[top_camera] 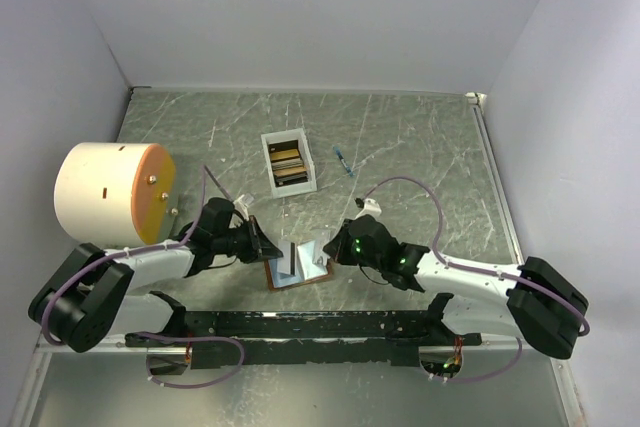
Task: Put the credit cards into the card holder
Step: Insert the credit card into the card holder.
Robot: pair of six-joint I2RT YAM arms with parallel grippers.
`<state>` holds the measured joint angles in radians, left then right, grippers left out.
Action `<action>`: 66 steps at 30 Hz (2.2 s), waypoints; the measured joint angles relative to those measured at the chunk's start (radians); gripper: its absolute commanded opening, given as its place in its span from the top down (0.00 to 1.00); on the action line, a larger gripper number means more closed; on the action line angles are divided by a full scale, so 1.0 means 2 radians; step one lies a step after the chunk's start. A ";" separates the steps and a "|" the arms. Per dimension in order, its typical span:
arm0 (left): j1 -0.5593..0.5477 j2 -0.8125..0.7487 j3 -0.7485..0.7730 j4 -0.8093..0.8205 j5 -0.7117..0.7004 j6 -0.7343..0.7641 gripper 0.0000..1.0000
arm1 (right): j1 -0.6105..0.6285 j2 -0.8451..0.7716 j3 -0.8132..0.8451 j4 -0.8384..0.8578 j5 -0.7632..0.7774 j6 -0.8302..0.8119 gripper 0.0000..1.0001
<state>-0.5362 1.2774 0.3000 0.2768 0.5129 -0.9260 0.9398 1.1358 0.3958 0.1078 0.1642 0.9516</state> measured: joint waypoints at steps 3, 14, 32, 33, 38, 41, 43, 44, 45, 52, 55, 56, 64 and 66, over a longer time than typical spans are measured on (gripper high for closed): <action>-0.011 -0.011 -0.007 0.008 -0.015 -0.023 0.93 | 0.000 -0.002 -0.011 0.010 -0.002 0.002 1.00; -0.069 -0.051 -0.037 0.024 -0.085 -0.109 0.93 | -0.001 -0.024 -0.056 0.034 -0.014 0.033 1.00; -0.095 -0.013 -0.045 0.052 -0.117 -0.149 0.93 | -0.001 -0.044 -0.073 0.039 -0.014 0.044 1.00; -0.095 -0.010 -0.045 0.055 -0.118 -0.149 0.93 | -0.001 -0.044 -0.074 0.040 -0.014 0.044 1.00; -0.097 -0.001 -0.044 0.065 -0.124 -0.148 0.93 | -0.001 -0.047 -0.079 0.043 -0.015 0.046 1.00; -0.099 0.001 -0.042 0.064 -0.130 -0.145 0.93 | -0.001 -0.050 -0.080 0.043 -0.017 0.046 1.00; -0.100 0.000 -0.039 0.059 -0.136 -0.143 0.93 | -0.001 -0.053 -0.081 0.043 -0.018 0.046 1.00; -0.100 0.000 -0.038 0.058 -0.139 -0.141 0.93 | -0.001 -0.055 -0.081 0.043 -0.018 0.046 1.00; -0.100 0.000 -0.036 0.055 -0.142 -0.141 0.93 | -0.001 -0.056 -0.081 0.043 -0.019 0.046 1.00; -0.102 0.004 -0.030 0.049 -0.150 -0.139 0.93 | -0.001 -0.059 -0.086 0.043 -0.019 0.048 1.00; -0.104 0.013 -0.027 0.055 -0.150 -0.139 0.93 | -0.001 -0.060 -0.086 0.043 -0.019 0.050 1.00; -0.105 0.016 -0.025 0.056 -0.150 -0.139 0.93 | -0.001 -0.060 -0.086 0.043 -0.019 0.050 1.00; -0.115 0.039 -0.015 0.074 -0.156 -0.142 0.93 | -0.001 -0.065 -0.086 0.037 -0.019 0.051 1.00; -0.116 0.048 -0.006 0.073 -0.156 -0.136 0.93 | -0.001 -0.065 -0.086 0.037 -0.021 0.053 1.00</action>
<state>-0.7689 1.3735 0.2871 0.4225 0.2016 -1.1973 0.9386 1.0050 0.2234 0.1818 0.1219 1.0573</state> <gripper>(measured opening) 0.075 0.007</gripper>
